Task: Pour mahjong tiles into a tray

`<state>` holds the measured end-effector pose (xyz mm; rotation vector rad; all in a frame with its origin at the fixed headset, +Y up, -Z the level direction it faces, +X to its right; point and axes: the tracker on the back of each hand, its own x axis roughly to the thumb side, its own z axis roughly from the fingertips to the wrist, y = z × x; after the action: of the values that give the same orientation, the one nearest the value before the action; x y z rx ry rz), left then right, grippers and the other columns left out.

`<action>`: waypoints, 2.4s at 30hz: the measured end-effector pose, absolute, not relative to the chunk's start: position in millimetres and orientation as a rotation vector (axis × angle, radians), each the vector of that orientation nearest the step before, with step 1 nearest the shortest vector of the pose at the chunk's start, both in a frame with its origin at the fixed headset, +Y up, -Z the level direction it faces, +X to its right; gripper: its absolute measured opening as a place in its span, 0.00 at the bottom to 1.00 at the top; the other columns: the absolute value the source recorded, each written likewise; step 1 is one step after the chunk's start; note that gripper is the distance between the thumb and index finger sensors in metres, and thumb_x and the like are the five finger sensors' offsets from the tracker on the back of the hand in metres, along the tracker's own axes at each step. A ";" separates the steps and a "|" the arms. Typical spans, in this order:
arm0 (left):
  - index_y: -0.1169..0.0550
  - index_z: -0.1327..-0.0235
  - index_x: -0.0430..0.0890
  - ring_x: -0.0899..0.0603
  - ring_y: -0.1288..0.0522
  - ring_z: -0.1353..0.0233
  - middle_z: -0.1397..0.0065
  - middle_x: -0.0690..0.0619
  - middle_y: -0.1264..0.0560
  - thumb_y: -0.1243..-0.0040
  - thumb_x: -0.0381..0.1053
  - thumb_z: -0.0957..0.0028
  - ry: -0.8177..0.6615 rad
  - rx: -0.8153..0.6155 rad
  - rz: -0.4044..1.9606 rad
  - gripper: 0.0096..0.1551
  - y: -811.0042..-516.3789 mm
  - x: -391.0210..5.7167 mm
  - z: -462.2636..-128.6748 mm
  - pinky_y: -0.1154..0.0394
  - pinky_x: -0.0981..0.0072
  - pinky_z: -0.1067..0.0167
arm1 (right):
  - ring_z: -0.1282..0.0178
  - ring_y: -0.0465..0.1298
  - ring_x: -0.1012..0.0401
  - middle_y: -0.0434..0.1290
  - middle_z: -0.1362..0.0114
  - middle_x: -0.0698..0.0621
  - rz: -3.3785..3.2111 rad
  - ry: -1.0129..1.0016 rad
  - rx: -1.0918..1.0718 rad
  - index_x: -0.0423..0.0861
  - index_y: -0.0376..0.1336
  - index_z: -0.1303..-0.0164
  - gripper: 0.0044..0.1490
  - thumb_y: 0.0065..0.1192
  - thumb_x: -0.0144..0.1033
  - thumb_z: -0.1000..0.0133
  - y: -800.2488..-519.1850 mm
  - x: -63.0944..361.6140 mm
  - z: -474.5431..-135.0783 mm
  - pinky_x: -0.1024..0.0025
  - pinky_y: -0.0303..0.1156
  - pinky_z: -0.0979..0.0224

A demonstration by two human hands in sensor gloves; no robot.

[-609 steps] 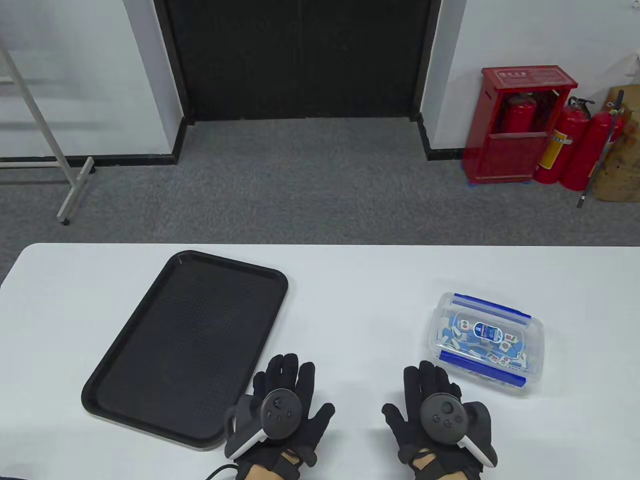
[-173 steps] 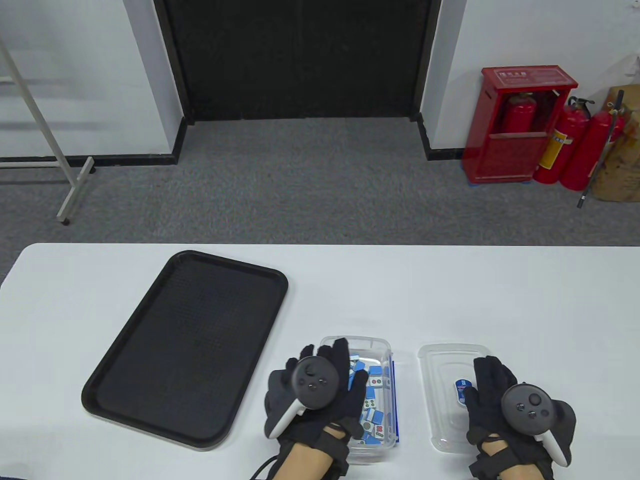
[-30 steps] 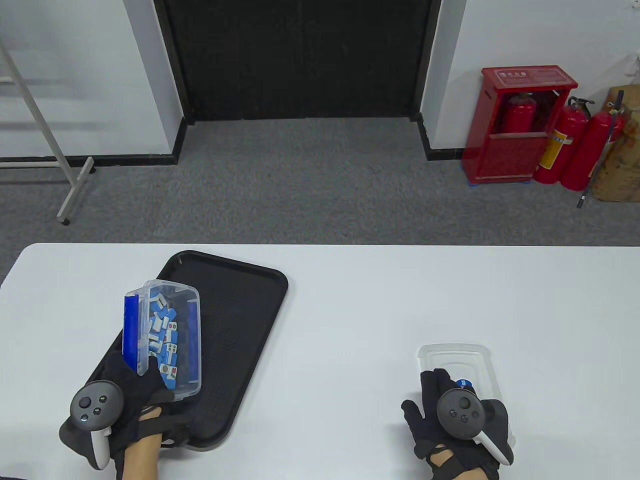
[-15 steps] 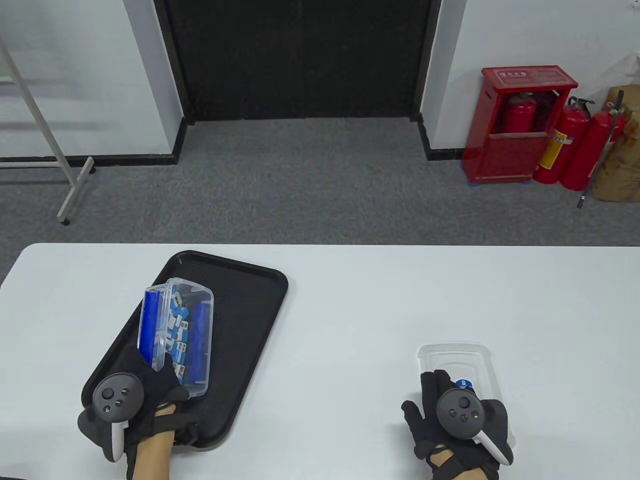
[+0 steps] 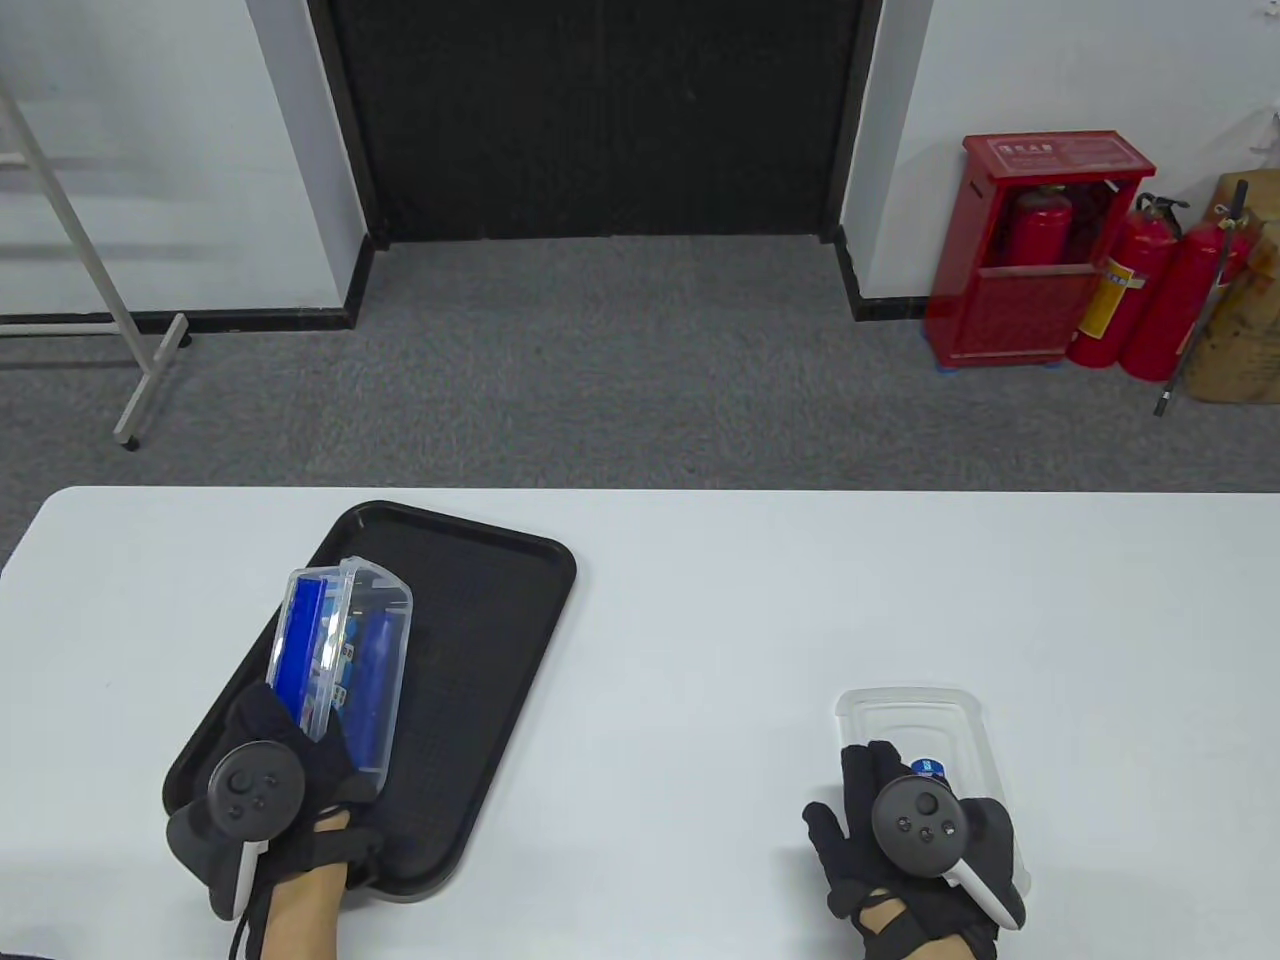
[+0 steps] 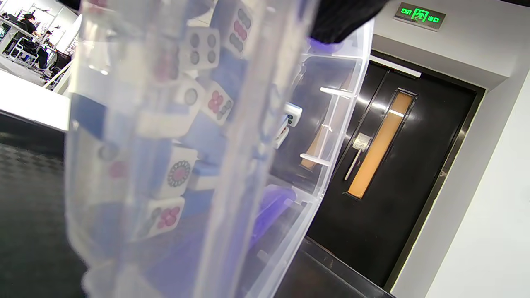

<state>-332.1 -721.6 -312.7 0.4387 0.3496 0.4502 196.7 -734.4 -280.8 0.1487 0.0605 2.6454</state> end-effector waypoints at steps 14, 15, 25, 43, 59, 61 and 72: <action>0.47 0.31 0.34 0.22 0.29 0.40 0.29 0.30 0.42 0.37 0.55 0.43 0.347 0.404 0.367 0.45 -716.7 -319.6 -322.7 0.37 0.25 0.43 | 0.27 0.56 0.28 0.48 0.22 0.27 2.653 0.087 0.136 0.34 0.49 0.26 0.50 0.52 0.56 0.48 -735.8 195.7 -280.9 0.25 0.40 0.30; 0.47 0.31 0.34 0.22 0.30 0.40 0.29 0.30 0.42 0.37 0.55 0.43 0.342 0.397 0.357 0.45 -716.9 -317.6 -324.2 0.37 0.25 0.43 | 0.27 0.56 0.27 0.48 0.22 0.27 2.654 0.088 0.134 0.34 0.49 0.26 0.50 0.52 0.56 0.48 -736.0 195.5 -280.9 0.25 0.40 0.30; 0.48 0.30 0.34 0.23 0.30 0.40 0.29 0.30 0.42 0.38 0.55 0.43 0.329 0.382 0.324 0.45 -715.2 -306.3 -327.9 0.37 0.25 0.43 | 0.27 0.56 0.27 0.48 0.22 0.27 2.647 0.099 0.112 0.34 0.49 0.26 0.50 0.52 0.56 0.48 -737.1 193.1 -281.8 0.25 0.40 0.31; 0.47 0.30 0.34 0.22 0.29 0.40 0.30 0.30 0.42 0.37 0.55 0.44 0.310 0.391 0.265 0.45 -711.4 -304.9 -327.7 0.37 0.25 0.44 | 0.27 0.56 0.27 0.48 0.22 0.27 2.635 0.101 0.114 0.34 0.49 0.26 0.50 0.52 0.55 0.48 -737.7 194.5 -283.5 0.25 0.40 0.31; 0.46 0.30 0.35 0.23 0.29 0.40 0.29 0.30 0.41 0.36 0.56 0.44 0.274 0.395 0.140 0.45 -707.9 -297.6 -328.3 0.37 0.25 0.44 | 0.27 0.56 0.27 0.48 0.22 0.27 2.632 0.104 0.112 0.34 0.49 0.26 0.50 0.52 0.55 0.48 -738.3 195.4 -283.9 0.25 0.40 0.31; 0.47 0.30 0.35 0.23 0.30 0.40 0.29 0.30 0.42 0.36 0.56 0.44 0.273 0.394 0.136 0.45 -707.9 -297.5 -328.2 0.37 0.25 0.43 | 0.27 0.56 0.28 0.48 0.22 0.27 2.632 0.102 0.112 0.34 0.49 0.26 0.50 0.52 0.55 0.48 -738.2 195.7 -283.9 0.25 0.40 0.31; 0.47 0.30 0.36 0.23 0.30 0.39 0.29 0.30 0.42 0.36 0.56 0.44 0.262 0.403 0.088 0.46 -706.7 -297.0 -327.1 0.37 0.26 0.43 | 0.27 0.56 0.27 0.48 0.22 0.27 2.631 0.104 0.110 0.34 0.49 0.26 0.50 0.52 0.55 0.48 -738.7 196.0 -283.6 0.25 0.40 0.31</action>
<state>-297.0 -706.7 -327.1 0.4028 0.2623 0.0879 196.0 -738.7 -283.6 0.1099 0.1043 2.6313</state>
